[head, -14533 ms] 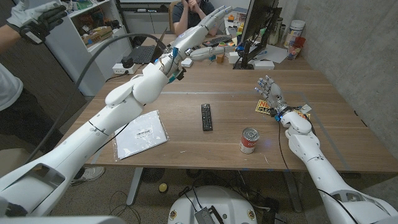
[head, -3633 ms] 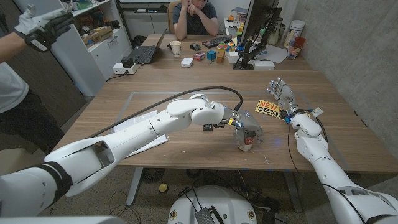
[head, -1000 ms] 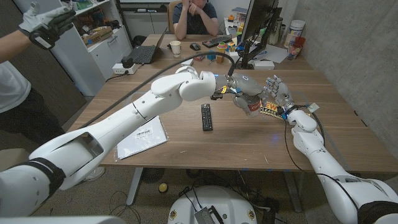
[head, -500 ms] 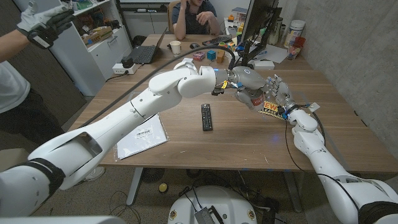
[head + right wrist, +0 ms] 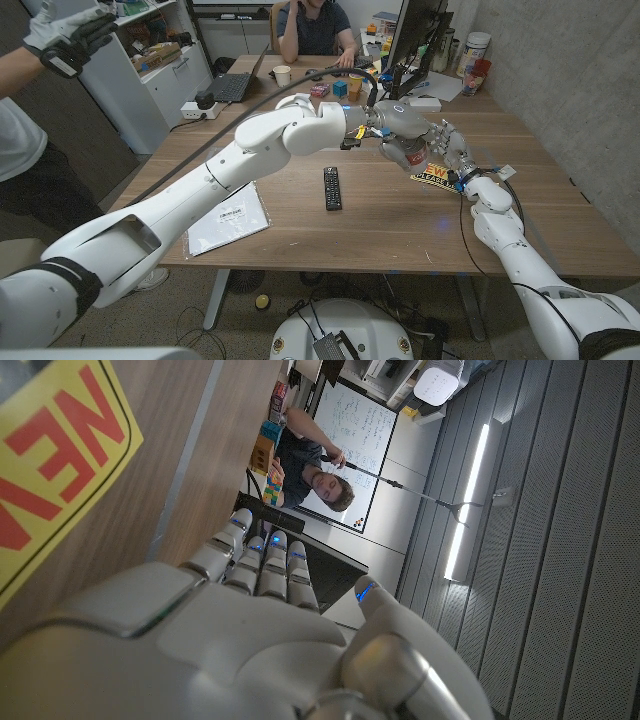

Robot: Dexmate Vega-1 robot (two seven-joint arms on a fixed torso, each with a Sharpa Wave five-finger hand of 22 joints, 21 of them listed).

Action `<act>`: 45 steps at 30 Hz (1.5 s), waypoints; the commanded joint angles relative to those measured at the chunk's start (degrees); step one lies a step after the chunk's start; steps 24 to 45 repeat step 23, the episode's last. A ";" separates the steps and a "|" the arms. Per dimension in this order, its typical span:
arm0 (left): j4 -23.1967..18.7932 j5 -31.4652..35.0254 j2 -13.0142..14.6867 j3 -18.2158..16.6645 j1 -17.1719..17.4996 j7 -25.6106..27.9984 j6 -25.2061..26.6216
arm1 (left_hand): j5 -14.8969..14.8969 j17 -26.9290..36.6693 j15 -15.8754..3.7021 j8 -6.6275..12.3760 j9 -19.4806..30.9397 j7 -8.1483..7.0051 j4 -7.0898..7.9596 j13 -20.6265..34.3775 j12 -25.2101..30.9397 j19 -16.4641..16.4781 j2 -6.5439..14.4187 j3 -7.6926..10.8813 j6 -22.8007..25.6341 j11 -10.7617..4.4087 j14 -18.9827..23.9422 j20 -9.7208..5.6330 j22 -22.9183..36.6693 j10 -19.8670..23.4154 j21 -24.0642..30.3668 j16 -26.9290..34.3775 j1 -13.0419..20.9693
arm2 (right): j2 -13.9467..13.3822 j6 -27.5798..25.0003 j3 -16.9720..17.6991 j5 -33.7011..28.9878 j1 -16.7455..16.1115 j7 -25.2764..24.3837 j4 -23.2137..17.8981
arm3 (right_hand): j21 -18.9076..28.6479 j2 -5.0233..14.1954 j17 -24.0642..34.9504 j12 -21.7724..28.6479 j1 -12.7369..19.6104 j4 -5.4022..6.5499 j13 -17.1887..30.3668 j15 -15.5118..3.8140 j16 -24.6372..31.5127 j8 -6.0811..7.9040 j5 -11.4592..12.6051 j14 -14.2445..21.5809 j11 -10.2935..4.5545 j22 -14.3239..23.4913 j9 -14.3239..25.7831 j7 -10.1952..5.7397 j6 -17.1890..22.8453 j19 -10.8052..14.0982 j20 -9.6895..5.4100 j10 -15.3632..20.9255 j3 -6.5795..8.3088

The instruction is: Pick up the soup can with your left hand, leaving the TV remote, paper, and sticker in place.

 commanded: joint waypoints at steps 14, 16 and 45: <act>-3.64 1.20 1.52 -2.32 2.60 1.49 0.80 | 0.47 0.22 -7.97 -0.29 0.28 7.51 1.34 0.21 -0.32 1.63 7.86 0.69 8.31 -0.04 0.85 -2.77 0.16 0.89 0.56 -0.55 6.04 | -0.37 -1.29 -0.25 0.12 -2.36 -1.27 -3.97 | 0.20 1.63 0.10 0.35 0.57 -0.05 0.30 -0.05 0.45 0.29 0.37 0.88 0.06 0.13 0.14 0.07 0.79 0.67 -0.76 0.62 -0.17; -3.78 1.59 1.62 -2.46 2.77 1.86 0.74 | 0.47 0.23 -7.97 -0.31 0.28 7.49 1.38 0.21 -0.34 1.63 7.92 0.71 8.35 0.13 0.98 -2.76 0.16 0.97 0.60 -0.55 5.97 | -0.32 -1.36 -0.24 0.19 -2.49 -1.40 -4.17 | 0.20 1.64 0.10 0.33 0.57 -0.04 0.30 -0.09 0.46 0.29 0.37 0.93 0.10 0.13 0.14 0.05 0.82 0.69 -0.77 0.60 -0.17; -4.59 3.27 2.05 -3.31 3.71 3.78 0.73 | 0.47 0.20 -7.95 -0.31 0.29 7.33 1.48 0.22 -0.43 1.58 8.07 0.79 8.61 -0.01 0.85 -2.68 0.14 1.15 0.69 -0.77 5.77 | -0.42 -1.48 -0.30 0.15 -2.90 -1.75 -4.74 | 0.22 1.66 0.11 0.36 0.57 -0.02 0.30 -0.05 0.48 0.32 0.37 1.10 0.17 0.13 0.15 0.09 0.99 0.80 -0.79 0.76 -0.19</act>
